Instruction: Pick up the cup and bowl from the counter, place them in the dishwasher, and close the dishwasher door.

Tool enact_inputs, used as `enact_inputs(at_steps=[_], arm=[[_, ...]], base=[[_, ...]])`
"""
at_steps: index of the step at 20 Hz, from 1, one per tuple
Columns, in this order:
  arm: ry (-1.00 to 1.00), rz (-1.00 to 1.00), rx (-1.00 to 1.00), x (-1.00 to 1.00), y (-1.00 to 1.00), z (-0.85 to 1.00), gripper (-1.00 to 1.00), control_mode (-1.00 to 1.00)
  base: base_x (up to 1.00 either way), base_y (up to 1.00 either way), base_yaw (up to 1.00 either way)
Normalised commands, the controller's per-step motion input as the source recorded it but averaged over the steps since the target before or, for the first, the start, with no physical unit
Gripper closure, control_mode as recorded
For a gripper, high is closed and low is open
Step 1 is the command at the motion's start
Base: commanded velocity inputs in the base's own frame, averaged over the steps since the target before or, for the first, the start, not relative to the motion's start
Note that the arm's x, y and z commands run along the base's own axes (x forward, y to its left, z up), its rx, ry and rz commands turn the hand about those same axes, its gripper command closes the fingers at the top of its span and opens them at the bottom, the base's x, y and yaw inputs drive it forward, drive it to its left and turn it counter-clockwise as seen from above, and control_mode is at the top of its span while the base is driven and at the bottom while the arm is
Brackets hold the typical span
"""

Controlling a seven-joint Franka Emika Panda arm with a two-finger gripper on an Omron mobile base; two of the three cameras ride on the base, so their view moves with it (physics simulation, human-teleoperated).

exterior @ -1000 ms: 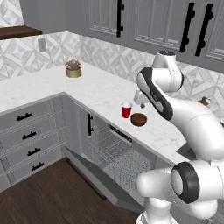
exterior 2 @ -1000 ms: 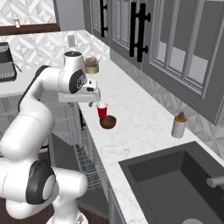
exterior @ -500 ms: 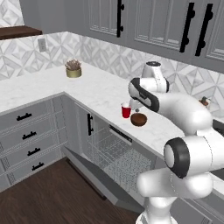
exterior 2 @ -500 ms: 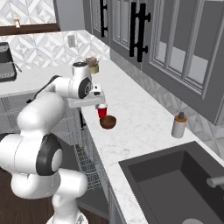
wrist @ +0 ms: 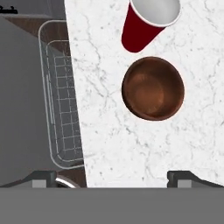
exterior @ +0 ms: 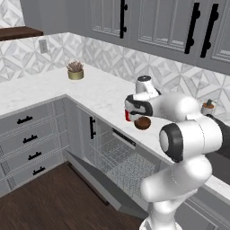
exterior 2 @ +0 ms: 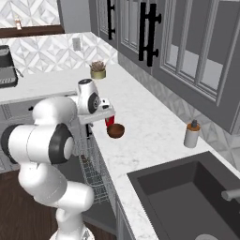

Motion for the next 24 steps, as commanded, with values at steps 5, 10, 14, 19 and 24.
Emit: enact_inputs(at_steps=[5, 10, 14, 19, 24], arm=[[-0.04, 0.0, -0.02, 0.25, 0.0, -0.49, -1.0, -1.0], [-0.04, 0.0, 0.0, 0.2, 0.0, -0.43, -1.0, -1.0], [-0.04, 0.0, 0.0, 0.26, -0.01, -0.41, -1.0, -1.0], [-0.04, 0.0, 0.0, 0.25, -0.08, -0.33, -1.0, -1.0], [-0.03, 0.0, 0.0, 0.29, -0.24, -0.21, -1.0, -1.0]], base=[[0.0, 0.0, 0.0], [0.0, 0.0, 0.0], [0.0, 0.0, 0.0], [0.0, 0.0, 0.0], [0.0, 0.0, 0.0]])
